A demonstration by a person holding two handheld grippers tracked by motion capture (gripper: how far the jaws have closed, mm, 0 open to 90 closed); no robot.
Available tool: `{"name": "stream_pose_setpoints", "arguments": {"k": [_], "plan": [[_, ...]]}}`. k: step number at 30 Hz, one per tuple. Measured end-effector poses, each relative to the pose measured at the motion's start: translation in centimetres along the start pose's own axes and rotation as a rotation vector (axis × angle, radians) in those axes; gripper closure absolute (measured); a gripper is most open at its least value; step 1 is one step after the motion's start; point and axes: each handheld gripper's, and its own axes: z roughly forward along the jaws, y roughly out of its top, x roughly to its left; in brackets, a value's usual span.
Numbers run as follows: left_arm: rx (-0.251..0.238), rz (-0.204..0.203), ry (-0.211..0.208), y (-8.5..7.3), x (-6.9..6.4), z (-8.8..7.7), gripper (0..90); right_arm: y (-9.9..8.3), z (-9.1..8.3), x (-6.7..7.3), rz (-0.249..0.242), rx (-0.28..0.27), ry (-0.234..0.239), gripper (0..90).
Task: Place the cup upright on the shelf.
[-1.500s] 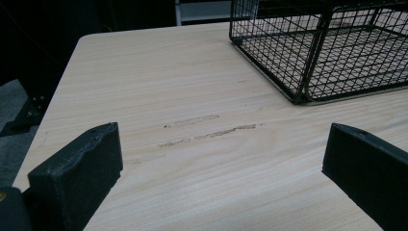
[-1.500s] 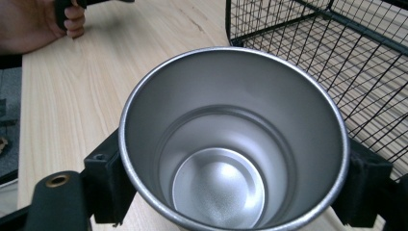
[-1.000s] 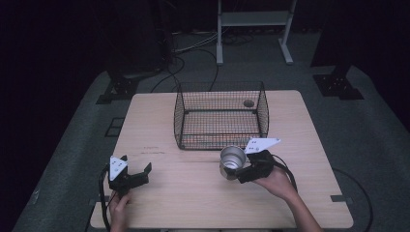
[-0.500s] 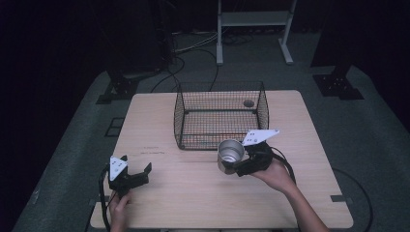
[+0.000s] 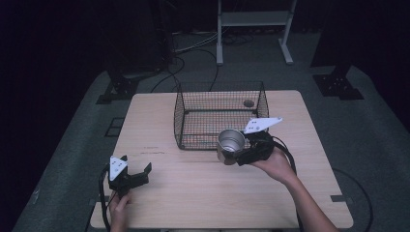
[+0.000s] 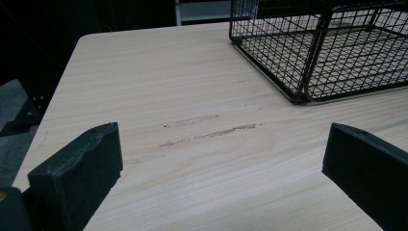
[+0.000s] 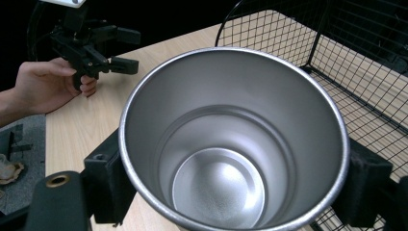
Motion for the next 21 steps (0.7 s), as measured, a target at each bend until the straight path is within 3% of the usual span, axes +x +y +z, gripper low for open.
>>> {"name": "stream_pose_setpoints", "arguments": {"k": [21], "plan": [[-0.004,-0.003,-0.001,0.0,0.0,0.0,0.0,2.6,0.0,-1.9,0.014,0.005,-0.008,17.9]]}}
